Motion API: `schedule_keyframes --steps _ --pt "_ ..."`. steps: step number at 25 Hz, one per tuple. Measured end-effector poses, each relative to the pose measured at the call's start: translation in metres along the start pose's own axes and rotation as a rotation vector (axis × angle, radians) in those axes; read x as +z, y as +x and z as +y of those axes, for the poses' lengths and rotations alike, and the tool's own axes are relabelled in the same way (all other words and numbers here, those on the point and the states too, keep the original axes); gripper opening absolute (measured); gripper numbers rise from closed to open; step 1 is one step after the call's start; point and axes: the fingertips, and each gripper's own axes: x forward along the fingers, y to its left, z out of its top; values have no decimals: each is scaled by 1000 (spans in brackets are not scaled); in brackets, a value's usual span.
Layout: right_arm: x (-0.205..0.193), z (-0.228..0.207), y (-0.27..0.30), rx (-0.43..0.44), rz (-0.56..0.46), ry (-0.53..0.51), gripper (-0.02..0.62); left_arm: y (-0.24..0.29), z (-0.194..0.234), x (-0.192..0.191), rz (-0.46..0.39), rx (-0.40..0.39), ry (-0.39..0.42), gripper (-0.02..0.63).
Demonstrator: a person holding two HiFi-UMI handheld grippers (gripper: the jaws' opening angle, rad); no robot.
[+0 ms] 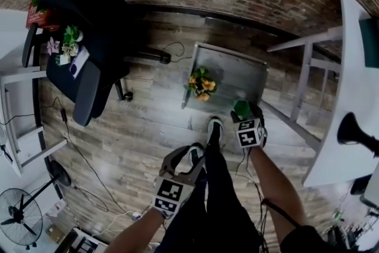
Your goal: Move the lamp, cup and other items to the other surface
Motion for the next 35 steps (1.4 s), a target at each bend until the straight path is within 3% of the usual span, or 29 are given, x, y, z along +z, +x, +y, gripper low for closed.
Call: schedule_keyframes --steps 6,13,20,25,30,35 --pt "22 18 -50 8 -17 24 319 -33 -4 8 -18 20 11 198" --pt "55 53 -161 55 -90 59 319 -102 -38 37 -88 4 42 196" --pt "66 68 -271 14 -152 79 319 -170 -59 47 -158 -44 99 196" --pt "51 92 -363 12 -187 45 319 -236 -69 29 -203 1 167 195" --pt "29 69 -442 -56 -243 104 319 -263 -82 38 -255 -25 216 194" --pt "11 34 -499 -123 -305 177 319 -270 -105 44 -252 -58 248 195"
